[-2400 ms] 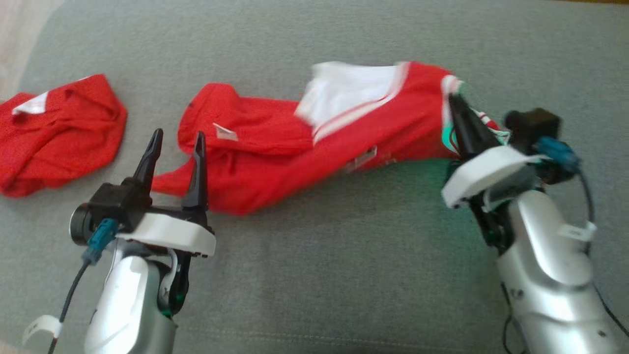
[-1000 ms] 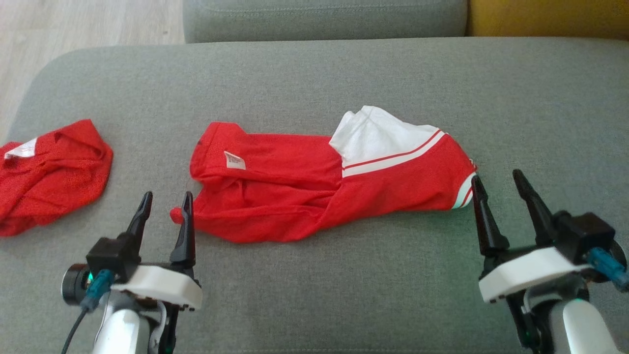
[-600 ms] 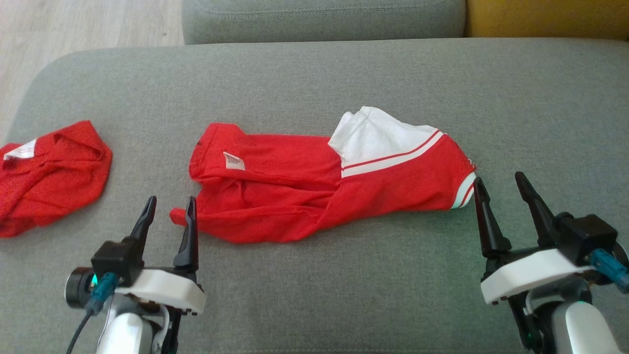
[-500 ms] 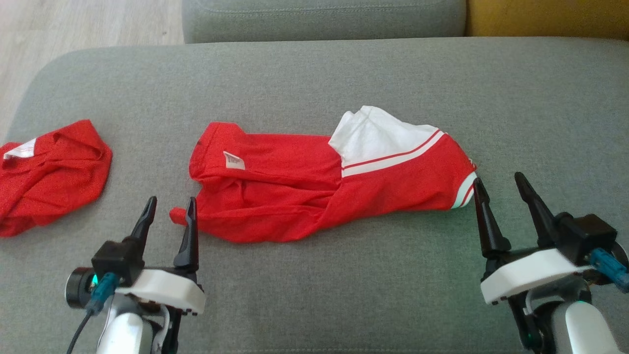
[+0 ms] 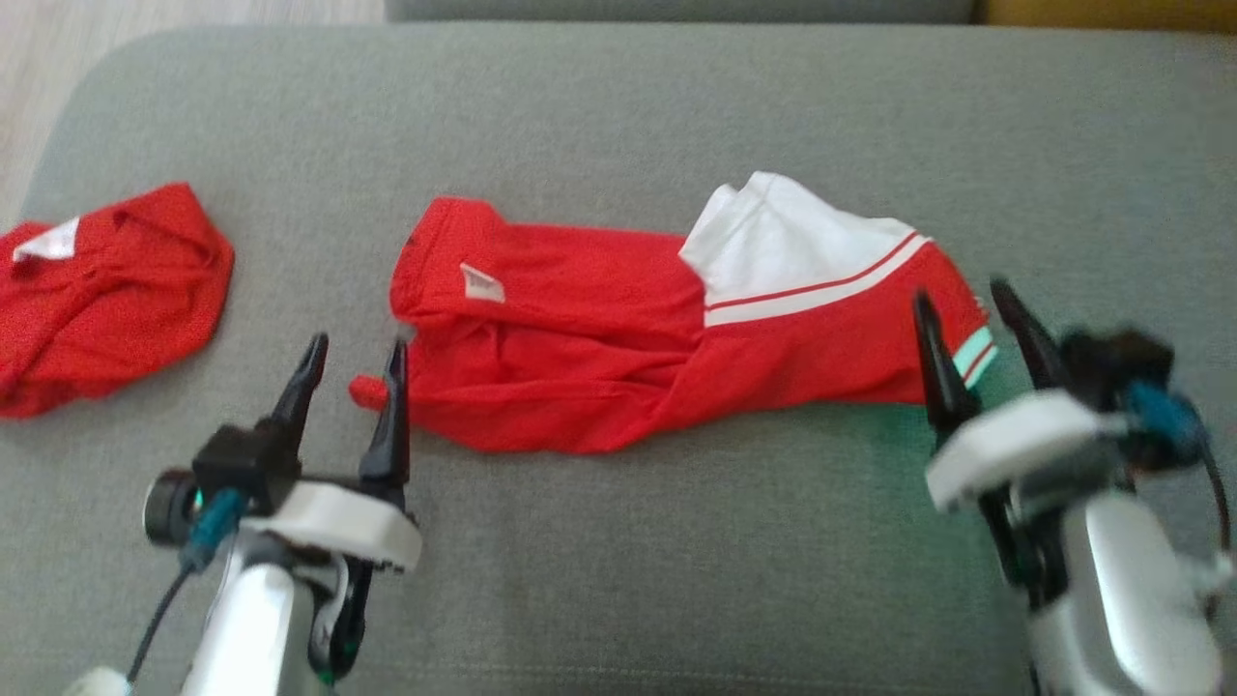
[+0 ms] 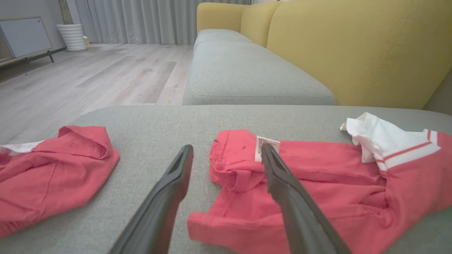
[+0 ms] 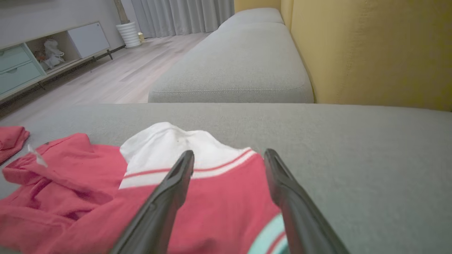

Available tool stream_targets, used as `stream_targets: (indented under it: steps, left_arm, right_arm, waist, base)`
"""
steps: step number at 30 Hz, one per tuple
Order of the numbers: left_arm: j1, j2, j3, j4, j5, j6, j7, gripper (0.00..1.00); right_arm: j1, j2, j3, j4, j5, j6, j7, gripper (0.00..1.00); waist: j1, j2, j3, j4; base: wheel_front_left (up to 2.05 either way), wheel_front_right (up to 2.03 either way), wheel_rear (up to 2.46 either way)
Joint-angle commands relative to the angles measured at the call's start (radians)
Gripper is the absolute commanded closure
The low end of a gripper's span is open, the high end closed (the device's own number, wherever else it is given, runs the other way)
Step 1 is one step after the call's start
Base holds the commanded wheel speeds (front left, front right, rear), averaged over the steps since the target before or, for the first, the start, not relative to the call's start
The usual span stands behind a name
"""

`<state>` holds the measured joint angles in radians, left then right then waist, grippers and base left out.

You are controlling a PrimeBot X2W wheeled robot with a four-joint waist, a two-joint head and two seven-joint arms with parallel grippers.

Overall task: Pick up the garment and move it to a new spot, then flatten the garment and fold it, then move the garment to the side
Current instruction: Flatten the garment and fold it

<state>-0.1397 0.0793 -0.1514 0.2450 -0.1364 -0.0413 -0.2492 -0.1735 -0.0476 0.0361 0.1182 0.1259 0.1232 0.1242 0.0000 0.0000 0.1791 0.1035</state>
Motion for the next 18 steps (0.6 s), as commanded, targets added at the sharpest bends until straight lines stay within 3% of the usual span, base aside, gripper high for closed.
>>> stream_targets:
  steps: [1, 9, 15, 16, 18]
  left_arm:
    - [-0.048, 0.011, 0.028, -0.029, -0.004, -0.002, -0.01, 0.0]
    - [-0.128, -0.003, 0.0, -0.006, -0.01, -0.017, -0.012, 0.0]
    - [-0.137, -0.013, -0.003, -0.007, -0.015, -0.018, -0.012, 0.0]
    - [-0.137, -0.014, -0.003, -0.007, -0.015, -0.018, -0.012, 0.0]
    - [-0.137, -0.016, 0.0, -0.007, -0.015, -0.017, -0.012, 0.0]
  right_arm:
    - [-0.063, -0.003, 0.035, -0.024, -0.007, 0.008, 0.007, 0.0]
    - [-0.324, -0.041, 0.173, 0.215, 0.013, 0.008, 0.111, 0.0]
    - [-0.434, -0.051, 0.227, 0.368, 0.028, 0.008, 0.207, 0.0]
    - [-0.444, -0.051, 0.232, 0.382, 0.033, 0.008, 0.212, 0.22]
    - [-0.454, -0.049, 0.236, 0.396, 0.046, 0.008, 0.205, 1.0]
  waist:
    - [0.0, 0.0, 0.028, 0.023]
    - [0.0, 0.0, 0.1, 0.091]
    - [0.0, 0.0, 0.112, 0.105]
    - [0.0, 0.0, 0.112, 0.105]
    - [0.0, 0.0, 0.112, 0.101]
  base:
    - [0.0, 0.0, 0.0]
    - [0.0, 0.0, 0.0]
    - [0.0, 0.0, 0.0]
    - [0.0, 0.0, 0.0]
    - [0.0, 0.0, 0.0]
